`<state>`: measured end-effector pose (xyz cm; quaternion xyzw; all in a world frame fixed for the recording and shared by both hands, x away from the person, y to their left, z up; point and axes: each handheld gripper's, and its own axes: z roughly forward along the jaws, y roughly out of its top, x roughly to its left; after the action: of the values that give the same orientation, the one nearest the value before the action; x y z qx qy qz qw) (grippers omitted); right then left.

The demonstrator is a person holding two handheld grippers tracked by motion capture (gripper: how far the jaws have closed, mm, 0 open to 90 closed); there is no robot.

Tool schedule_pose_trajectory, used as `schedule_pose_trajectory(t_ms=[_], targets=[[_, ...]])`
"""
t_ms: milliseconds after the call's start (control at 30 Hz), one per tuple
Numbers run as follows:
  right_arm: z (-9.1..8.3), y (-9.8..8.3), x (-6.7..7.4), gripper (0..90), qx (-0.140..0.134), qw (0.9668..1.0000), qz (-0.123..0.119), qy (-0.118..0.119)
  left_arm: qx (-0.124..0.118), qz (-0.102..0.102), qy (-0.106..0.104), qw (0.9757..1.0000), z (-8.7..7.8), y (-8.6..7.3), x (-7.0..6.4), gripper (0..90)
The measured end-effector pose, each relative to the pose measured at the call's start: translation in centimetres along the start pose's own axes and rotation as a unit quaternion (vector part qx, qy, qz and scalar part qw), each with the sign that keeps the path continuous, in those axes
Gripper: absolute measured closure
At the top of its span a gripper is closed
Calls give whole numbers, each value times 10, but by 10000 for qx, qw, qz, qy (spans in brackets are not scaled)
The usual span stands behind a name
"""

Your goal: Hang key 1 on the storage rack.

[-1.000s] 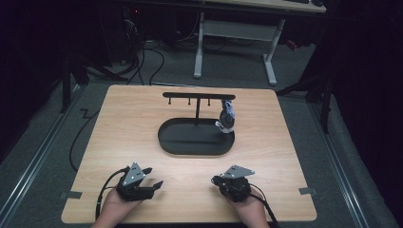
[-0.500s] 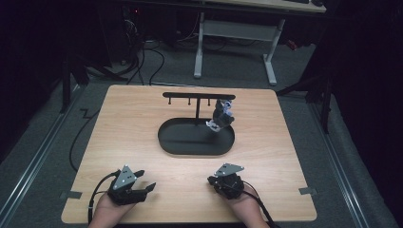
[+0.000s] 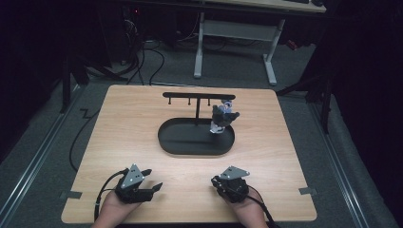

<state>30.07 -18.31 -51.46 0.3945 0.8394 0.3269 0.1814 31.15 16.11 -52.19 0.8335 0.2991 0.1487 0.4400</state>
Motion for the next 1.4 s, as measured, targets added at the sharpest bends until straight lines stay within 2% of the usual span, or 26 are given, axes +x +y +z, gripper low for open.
schedule_pose_trajectory(t_ms=[100, 167, 233, 300, 367, 433, 467, 533, 567, 600, 667, 700, 767, 900, 1000, 1033, 1133, 1200, 1267, 1400], targets=[[7, 2, -3, 765, 156, 9999, 20, -1, -22, -60, 58, 10000, -6, -4, 1, 347], [9, 0, -2, 778, 204, 9997, -27, 154, -63, -120, 98, 9999, -10, -5, 4, 347], [-1, -7, 1, 767, 263, 9992, -145, 273, -103, -184, 103, 9997, -11, -5, 6, 347], [-4, -10, 1, 758, 269, 9990, -164, 321, -107, -173, 99, 9997, -11, -4, 6, 348], [-14, -19, 0, 750, 340, 9987, -202, 335, -90, -124, 66, 9999, -9, -3, 5, 347], [-27, -31, -8, 732, 360, 9991, -120, 206, -95, -89, 36, 9999, -7, -1, 4, 347], [-31, -36, -14, 732, 357, 9992, 3, 156, -96, -59, 6, 9999, -4, 1, 3, 347], [-34, -39, -18, 729, 366, 9992, 61, 122, -86, -37, -2, 10000, -3, 1, 2, 346], [-42, -47, -31, 728, 339, 9991, 248, -27, -68, -23, -15, 10000, -2, 2, 2, 346], [-45, -50, -37, 728, 324, 9988, 351, -69, -68, -11, -18, 10000, -1, 2, 1, 346], [-48, -52, -42, 728, 307, 9987, 394, -125, -66, -7, -18, 10000, -1, 3, 1, 346], [-53, -57, -55, 727, 306, 9976, 588, -187, -69, -12, -17, 10000, -1, 3, 1, 346], [-55, -61, -62, 719, 252, 9970, 713, -150, -67, -13, -8, 10000, -1, 2, 1, 346], [-61, -62, -63, 694, 154, 9967, 795, -88, -73, -31, 0, 10000, -3, 2, 2, 346], [-70, -62, -61, 713, 23, 9962, 848, -178, -85, -45, 8, 10000, -3, 2, 3, 347], [-76, -67, -60, 767, 106, 9956, 899, -243, -82, -37, 10, 10000, -3, 2, 3, 346], [-79, -73, -60, 821, 208, 9949, 935, -313, -82, -25, 7, 10000, -3, 2, 3, 346], [-77, -80, -61, 863, 417, 9932, 1014, -396, -74, -19, 1, 10000, -3, 2, 3, 347], [-76, -80, -62, 864, 459, 9929, 1006, -439, -66, -18, 7, 10000, -3, 2, 3, 346], [-66, -74, -74, 857, 463, 9911, 1031, -709, -56, -32, 30, 10000, -4, 0, 3, 347]])
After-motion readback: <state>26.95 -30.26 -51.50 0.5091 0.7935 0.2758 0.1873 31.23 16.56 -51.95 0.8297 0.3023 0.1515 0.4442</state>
